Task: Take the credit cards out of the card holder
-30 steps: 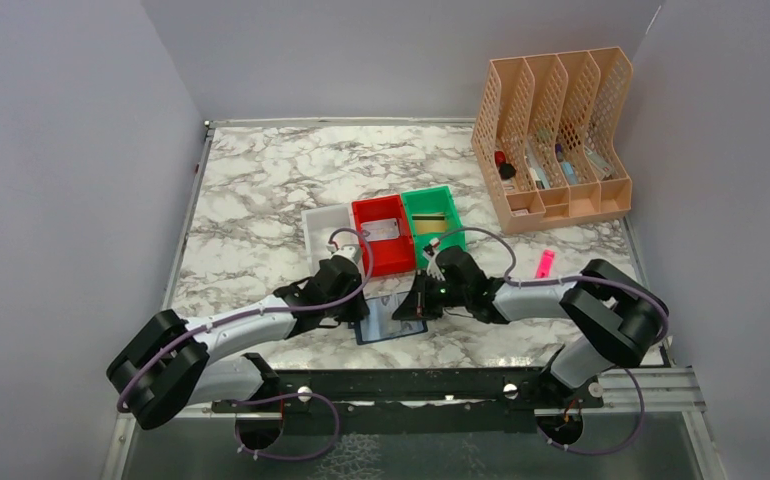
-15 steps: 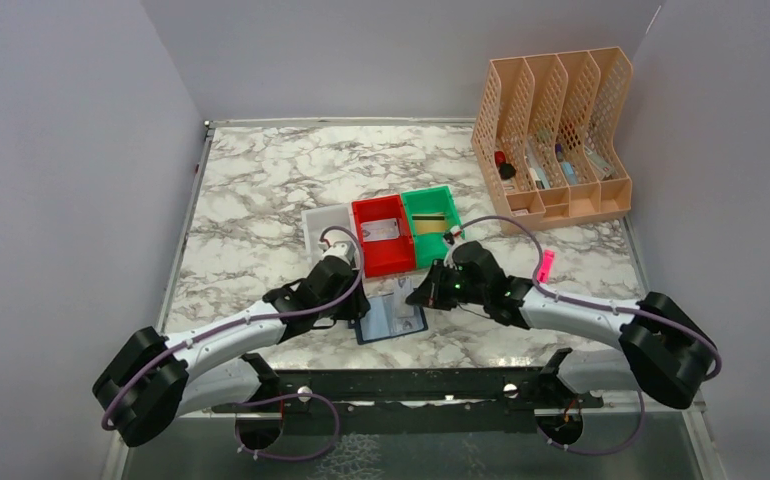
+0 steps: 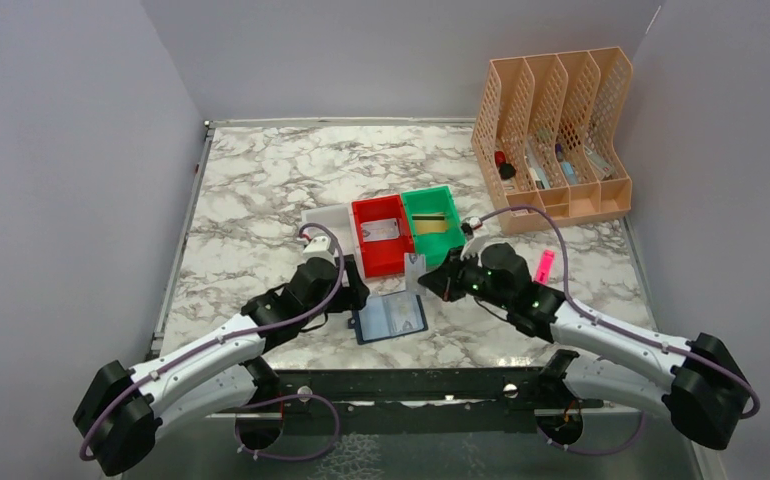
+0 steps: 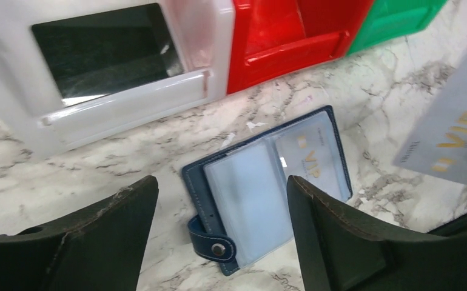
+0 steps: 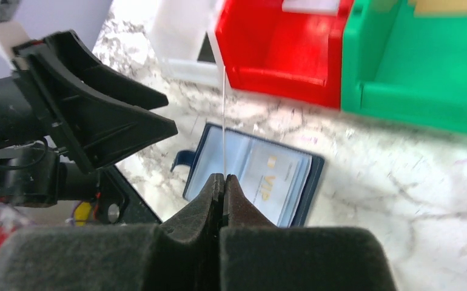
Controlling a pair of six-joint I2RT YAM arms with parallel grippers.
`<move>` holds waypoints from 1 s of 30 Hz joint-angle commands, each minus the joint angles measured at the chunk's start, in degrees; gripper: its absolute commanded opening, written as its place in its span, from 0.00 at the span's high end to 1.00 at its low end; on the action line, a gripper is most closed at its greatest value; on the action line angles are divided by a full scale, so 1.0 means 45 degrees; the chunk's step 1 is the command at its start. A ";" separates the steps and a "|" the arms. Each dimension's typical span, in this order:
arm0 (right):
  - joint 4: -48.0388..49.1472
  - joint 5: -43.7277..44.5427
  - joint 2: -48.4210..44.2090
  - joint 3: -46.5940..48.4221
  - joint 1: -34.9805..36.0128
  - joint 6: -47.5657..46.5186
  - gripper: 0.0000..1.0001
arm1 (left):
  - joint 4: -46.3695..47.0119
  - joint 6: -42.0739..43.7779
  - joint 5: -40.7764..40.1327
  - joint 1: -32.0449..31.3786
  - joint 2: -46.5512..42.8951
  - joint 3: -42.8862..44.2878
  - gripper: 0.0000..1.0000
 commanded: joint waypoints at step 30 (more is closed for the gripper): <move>-0.0017 0.0948 0.7255 0.6805 0.0405 -1.8452 0.99 | -0.3632 -0.1179 -0.5369 0.0042 -0.2091 0.0279 0.01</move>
